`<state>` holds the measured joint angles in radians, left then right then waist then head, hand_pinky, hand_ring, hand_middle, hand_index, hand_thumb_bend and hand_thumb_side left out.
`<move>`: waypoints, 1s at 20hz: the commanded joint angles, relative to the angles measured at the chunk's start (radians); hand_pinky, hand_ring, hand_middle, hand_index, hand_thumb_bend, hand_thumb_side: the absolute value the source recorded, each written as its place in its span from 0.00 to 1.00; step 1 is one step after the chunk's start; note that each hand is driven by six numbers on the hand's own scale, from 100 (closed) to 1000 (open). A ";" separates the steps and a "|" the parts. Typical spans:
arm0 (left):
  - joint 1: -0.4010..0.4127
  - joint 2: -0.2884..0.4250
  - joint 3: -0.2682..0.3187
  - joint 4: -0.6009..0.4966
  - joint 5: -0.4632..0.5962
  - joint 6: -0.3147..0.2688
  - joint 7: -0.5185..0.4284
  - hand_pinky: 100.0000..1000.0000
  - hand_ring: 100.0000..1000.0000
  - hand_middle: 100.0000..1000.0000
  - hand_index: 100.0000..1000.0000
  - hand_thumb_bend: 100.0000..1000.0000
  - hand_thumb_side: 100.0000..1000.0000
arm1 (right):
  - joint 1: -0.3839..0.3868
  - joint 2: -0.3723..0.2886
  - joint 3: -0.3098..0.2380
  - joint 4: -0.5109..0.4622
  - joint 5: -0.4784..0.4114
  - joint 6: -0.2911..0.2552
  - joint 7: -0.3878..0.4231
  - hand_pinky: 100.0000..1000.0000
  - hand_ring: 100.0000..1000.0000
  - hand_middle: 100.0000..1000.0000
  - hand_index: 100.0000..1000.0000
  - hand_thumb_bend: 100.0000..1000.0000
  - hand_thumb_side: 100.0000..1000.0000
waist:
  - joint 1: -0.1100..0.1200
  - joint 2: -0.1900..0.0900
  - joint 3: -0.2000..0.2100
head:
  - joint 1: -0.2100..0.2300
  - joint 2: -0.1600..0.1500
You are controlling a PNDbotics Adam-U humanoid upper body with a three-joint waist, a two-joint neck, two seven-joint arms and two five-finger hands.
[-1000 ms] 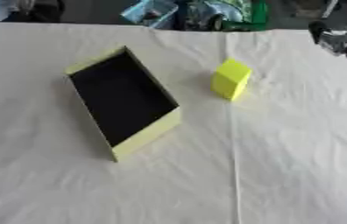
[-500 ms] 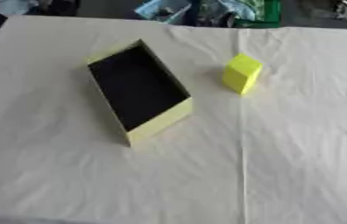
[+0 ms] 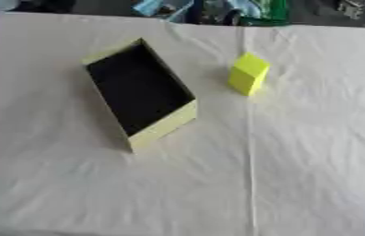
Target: Pick up objects on the table and place them in the box.
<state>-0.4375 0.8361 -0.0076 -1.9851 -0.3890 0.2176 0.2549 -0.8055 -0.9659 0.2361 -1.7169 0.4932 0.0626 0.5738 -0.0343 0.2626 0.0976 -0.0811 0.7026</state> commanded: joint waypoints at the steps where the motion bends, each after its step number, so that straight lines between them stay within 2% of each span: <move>1: -0.011 0.021 0.007 -0.015 -0.006 -0.009 0.000 0.64 0.72 0.74 0.88 0.00 0.44 | -0.031 -0.011 0.000 0.010 0.018 -0.013 0.027 1.00 0.98 0.92 1.00 0.00 0.91 | -0.016 -0.014 0.001 | -0.028 -0.004; 5: -0.009 0.022 0.006 -0.015 -0.003 -0.011 0.001 0.64 0.72 0.74 0.88 0.00 0.44 | -0.066 0.006 0.020 0.049 0.032 -0.039 0.072 1.00 0.98 0.93 1.00 0.00 0.91 | -0.022 -0.012 0.000 | -0.045 -0.012; 10: -0.009 0.021 0.005 -0.015 -0.002 -0.015 0.001 0.64 0.72 0.74 0.88 0.00 0.44 | -0.111 0.039 0.045 0.111 0.034 -0.050 0.114 1.00 1.00 0.97 1.00 0.00 0.90 | -0.024 -0.009 0.008 | -0.065 -0.049; 14: -0.010 0.018 0.005 -0.015 0.001 -0.012 0.000 0.64 0.72 0.73 0.88 0.00 0.44 | -0.136 0.067 0.064 0.156 0.046 -0.063 0.131 1.00 1.00 0.97 1.00 0.00 0.84 | -0.022 -0.008 0.012 | -0.069 -0.070; 17: -0.011 0.016 0.004 -0.015 0.002 -0.011 -0.001 0.64 0.72 0.73 0.88 0.00 0.44 | -0.152 0.084 0.074 0.183 0.055 -0.081 0.136 1.00 0.99 0.96 1.00 0.00 0.81 | -0.021 -0.009 0.014 | -0.066 -0.071; 18: -0.011 0.016 0.004 -0.015 0.002 -0.011 -0.002 0.64 0.72 0.73 0.88 0.00 0.44 | -0.154 0.088 0.073 0.188 0.054 -0.086 0.132 1.00 0.99 0.96 1.00 0.00 0.78 | -0.021 -0.010 0.015 | -0.063 -0.069; 20: -0.009 0.015 0.004 -0.015 0.002 -0.009 -0.001 0.64 0.72 0.73 0.88 0.00 0.44 | -0.154 0.093 0.066 0.192 0.039 -0.092 0.106 0.99 0.98 0.93 1.00 0.00 0.56 | -0.020 -0.011 0.015 | -0.056 -0.067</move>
<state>-0.4374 0.8351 -0.0111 -1.9851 -0.3875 0.2063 0.2537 -0.9404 -0.8565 0.3152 -1.5274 0.5349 -0.0252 0.6907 -0.0461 0.2634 0.1119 -0.1410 0.6408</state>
